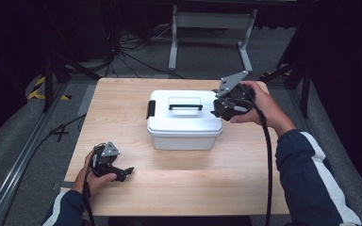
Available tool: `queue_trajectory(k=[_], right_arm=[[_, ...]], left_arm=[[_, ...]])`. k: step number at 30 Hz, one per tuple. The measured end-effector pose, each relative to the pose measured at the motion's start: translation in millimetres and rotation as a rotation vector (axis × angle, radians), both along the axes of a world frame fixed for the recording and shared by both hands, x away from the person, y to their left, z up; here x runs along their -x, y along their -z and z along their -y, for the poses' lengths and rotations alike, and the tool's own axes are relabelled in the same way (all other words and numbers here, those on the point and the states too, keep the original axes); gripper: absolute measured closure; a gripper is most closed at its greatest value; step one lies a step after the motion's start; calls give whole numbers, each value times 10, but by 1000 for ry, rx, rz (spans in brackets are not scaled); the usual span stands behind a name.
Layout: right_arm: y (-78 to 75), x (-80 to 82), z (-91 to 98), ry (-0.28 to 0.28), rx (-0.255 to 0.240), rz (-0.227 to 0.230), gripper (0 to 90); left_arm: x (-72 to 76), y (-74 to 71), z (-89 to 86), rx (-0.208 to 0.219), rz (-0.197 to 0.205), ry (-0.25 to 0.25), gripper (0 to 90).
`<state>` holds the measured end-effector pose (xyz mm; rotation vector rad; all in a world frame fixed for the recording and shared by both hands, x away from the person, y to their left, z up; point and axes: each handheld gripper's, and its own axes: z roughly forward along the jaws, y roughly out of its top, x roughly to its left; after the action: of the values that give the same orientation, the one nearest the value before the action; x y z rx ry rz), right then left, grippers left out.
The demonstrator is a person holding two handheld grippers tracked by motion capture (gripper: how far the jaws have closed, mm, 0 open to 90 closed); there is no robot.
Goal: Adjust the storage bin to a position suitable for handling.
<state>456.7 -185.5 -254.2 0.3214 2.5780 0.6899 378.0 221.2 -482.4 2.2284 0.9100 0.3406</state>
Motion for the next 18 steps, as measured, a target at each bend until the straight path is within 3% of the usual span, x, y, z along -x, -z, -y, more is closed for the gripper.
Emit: queue_trajectory(k=[6,14,18], right_arm=[[41,-106,-234,-38,62,-8,445],[144,-226,-582,-84,185,-13,497],[190,-281,-697,-76,199,-35,543]], left_arm=[[-2,0,0,-1,1,0,4],[-2,-1,-1,-1,0,2,4],[-2,-1,-1,-1,0,2,4]])
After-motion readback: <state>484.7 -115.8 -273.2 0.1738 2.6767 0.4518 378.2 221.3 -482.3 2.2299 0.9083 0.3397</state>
